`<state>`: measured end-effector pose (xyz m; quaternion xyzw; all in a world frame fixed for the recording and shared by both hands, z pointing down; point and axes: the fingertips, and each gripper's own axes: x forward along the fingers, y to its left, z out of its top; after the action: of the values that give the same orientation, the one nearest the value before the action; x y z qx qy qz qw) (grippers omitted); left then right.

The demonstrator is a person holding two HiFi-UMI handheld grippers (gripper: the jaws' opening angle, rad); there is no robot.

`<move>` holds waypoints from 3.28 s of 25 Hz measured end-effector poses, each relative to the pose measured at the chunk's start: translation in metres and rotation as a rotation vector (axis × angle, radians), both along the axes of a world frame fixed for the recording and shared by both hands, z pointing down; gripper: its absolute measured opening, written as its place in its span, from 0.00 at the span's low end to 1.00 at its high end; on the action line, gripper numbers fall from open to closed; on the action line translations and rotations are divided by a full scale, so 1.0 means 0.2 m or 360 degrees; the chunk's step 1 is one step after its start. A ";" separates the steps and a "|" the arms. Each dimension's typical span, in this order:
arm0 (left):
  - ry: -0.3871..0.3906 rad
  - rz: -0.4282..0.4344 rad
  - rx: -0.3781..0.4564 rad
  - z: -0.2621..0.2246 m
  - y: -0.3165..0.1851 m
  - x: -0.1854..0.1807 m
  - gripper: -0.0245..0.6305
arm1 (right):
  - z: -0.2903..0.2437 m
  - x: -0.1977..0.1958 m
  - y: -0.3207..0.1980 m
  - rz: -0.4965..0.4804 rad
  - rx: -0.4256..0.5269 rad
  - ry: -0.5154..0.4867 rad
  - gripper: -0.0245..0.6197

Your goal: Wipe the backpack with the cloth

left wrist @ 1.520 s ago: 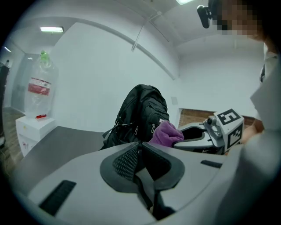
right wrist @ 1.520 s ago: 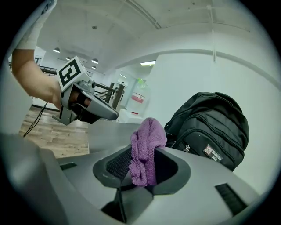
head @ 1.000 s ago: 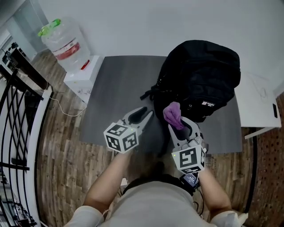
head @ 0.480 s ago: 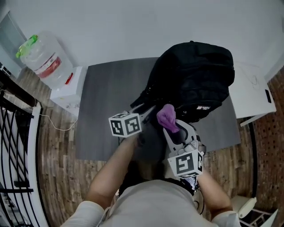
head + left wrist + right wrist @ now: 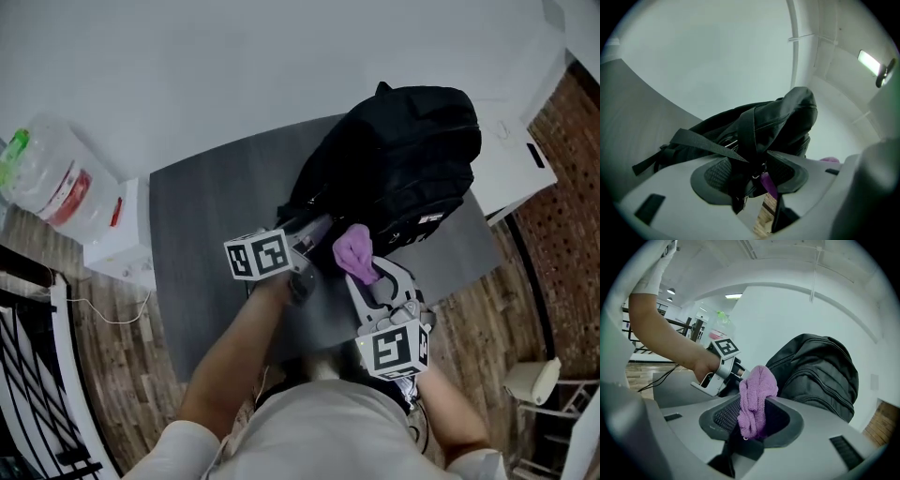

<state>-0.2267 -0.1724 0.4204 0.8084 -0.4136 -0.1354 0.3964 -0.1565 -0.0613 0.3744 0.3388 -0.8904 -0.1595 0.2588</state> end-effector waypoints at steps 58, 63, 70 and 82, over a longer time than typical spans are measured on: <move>-0.0015 0.0387 0.0386 -0.04 0.28 -0.17 0.18 | 0.07 -0.40 -0.24 0.0344 0.0257 0.0533 0.25; -0.0077 0.0371 0.0409 -0.02 0.33 -0.24 0.18 | 0.14 -0.43 -0.23 0.0315 0.0210 0.0549 0.25; -0.0110 0.0342 0.0429 0.01 0.40 -0.30 0.18 | 0.22 -0.48 -0.18 0.0252 0.0177 0.0582 0.25; -0.0096 0.0277 0.0505 -0.09 0.60 -0.38 0.18 | 0.12 -0.60 0.09 -0.0115 0.0043 0.0390 0.25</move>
<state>-0.3032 -0.0525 0.4026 0.8971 -0.3273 -0.1397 0.2616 -0.2761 -0.0433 0.3990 0.2879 -0.8615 -0.2210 0.3552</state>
